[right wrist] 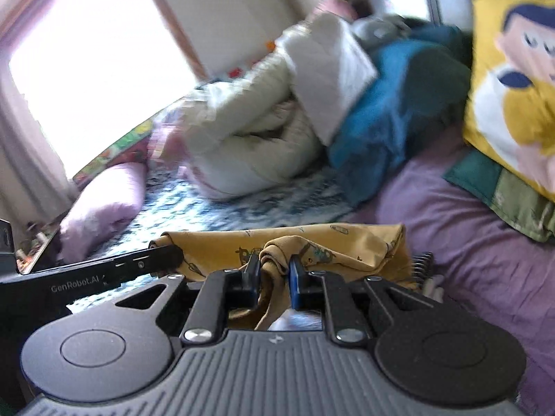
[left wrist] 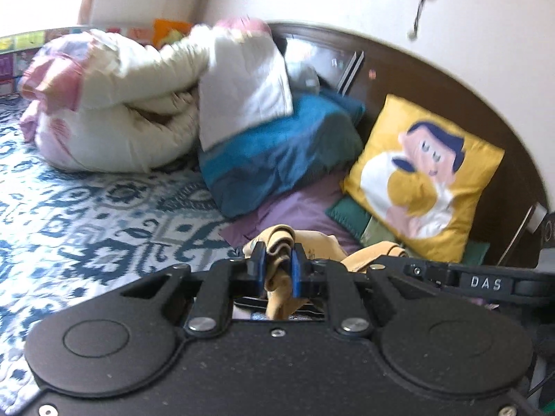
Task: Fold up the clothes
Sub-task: 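Lift the yellow garment with both grippers and carry it to open quilt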
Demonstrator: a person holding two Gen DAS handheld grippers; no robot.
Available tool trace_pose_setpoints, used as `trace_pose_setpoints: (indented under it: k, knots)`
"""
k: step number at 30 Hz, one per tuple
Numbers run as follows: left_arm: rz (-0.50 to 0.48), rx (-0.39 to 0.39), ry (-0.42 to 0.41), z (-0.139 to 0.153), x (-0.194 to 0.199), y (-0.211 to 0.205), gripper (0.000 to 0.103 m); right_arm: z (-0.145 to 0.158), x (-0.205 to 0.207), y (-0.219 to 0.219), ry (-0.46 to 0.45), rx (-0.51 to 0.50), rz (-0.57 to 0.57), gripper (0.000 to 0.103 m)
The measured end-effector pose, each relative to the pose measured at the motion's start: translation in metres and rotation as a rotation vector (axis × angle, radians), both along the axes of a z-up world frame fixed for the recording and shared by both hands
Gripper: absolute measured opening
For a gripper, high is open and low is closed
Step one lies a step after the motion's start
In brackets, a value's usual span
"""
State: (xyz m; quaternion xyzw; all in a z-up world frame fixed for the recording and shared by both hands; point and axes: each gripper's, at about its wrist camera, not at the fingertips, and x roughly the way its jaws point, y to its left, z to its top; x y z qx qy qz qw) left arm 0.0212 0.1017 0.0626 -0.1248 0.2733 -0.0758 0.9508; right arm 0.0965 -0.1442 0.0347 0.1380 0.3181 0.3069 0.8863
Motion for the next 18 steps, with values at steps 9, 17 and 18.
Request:
trace_pose_setpoints:
  k: [9, 17, 18]
  knots:
    - [0.064, 0.005, -0.106, 0.080, -0.109, 0.038, 0.012, 0.083, -0.090, 0.041, -0.125, 0.020, 0.089, 0.018]
    - [0.159, 0.065, -0.118, 0.112, -0.206, 0.093, 0.012, 0.118, -0.156, 0.093, -0.138, 0.058, 0.219, 0.018]
    - [0.171, 0.076, -0.115, 0.113, -0.218, 0.100, 0.012, 0.119, -0.165, 0.103, -0.135, 0.054, 0.238, 0.018]
